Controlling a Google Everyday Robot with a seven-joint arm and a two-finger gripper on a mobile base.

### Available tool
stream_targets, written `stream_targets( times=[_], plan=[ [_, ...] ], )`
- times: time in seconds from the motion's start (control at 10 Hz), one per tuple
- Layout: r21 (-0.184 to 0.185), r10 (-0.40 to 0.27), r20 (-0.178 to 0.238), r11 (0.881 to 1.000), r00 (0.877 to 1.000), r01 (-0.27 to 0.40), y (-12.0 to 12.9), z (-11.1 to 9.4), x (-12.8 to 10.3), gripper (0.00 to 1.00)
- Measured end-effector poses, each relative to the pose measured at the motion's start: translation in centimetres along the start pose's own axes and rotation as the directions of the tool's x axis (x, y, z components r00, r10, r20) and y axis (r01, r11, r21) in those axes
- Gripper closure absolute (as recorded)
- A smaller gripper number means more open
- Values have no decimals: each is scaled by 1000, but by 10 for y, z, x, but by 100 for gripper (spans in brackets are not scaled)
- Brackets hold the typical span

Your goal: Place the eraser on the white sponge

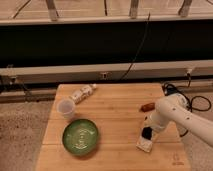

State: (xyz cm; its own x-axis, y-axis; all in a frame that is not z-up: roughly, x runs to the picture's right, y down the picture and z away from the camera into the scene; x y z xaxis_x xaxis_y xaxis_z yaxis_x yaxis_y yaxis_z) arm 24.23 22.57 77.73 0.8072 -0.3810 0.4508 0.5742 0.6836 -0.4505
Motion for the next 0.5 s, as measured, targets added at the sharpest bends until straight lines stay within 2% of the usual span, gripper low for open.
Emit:
stream_targets(
  times=[0.3, 0.5],
  plan=[
    [0, 0, 2, 1000, 1000, 0, 1, 1, -1, 29],
    [0, 0, 4, 1000, 1000, 0, 2, 2, -1, 48]
  ],
)
